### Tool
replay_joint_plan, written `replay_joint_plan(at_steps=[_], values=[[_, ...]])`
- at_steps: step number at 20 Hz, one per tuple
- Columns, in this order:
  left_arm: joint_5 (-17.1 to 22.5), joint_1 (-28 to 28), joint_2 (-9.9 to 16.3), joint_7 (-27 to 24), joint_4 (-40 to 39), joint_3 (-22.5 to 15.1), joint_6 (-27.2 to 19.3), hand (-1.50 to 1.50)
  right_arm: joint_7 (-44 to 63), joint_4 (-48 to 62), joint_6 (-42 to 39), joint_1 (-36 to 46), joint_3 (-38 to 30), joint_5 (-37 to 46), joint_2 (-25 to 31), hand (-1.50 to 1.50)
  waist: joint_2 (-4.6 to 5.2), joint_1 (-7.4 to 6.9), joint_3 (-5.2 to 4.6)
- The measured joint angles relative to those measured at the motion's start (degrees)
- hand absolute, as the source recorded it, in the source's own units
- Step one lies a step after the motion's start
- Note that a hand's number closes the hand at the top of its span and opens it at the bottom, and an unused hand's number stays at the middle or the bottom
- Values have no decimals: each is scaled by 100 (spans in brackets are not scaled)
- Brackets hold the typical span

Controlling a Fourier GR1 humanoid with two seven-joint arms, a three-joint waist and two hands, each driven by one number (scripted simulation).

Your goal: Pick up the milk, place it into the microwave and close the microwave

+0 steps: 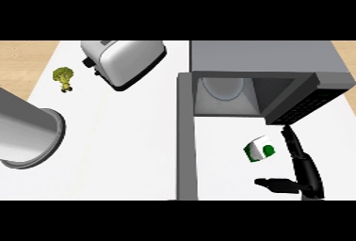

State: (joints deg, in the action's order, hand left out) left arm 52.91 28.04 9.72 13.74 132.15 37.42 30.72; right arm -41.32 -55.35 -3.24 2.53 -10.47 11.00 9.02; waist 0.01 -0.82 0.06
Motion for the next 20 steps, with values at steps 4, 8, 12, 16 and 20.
replay_joint_plan(at_steps=[4,8,12,16,20], values=[[147,73,-93,64,57,99,90,-150,-659,1093,153,417,-108,149,98,-150,3,-14,2],[264,181,-178,73,53,257,302,-150,-1154,2055,171,883,-252,159,185,-150,6,-26,3],[408,19,-25,213,43,277,180,-150,-1560,3020,197,1394,-409,171,247,-150,23,-45,9],[477,20,-90,223,45,306,257,-150,-1846,3601,123,1654,-505,141,182,-150,21,-72,-3],[568,84,-121,333,70,272,293,-150,-1983,3928,-34,1785,-583,79,258,150,10,-66,-24]])
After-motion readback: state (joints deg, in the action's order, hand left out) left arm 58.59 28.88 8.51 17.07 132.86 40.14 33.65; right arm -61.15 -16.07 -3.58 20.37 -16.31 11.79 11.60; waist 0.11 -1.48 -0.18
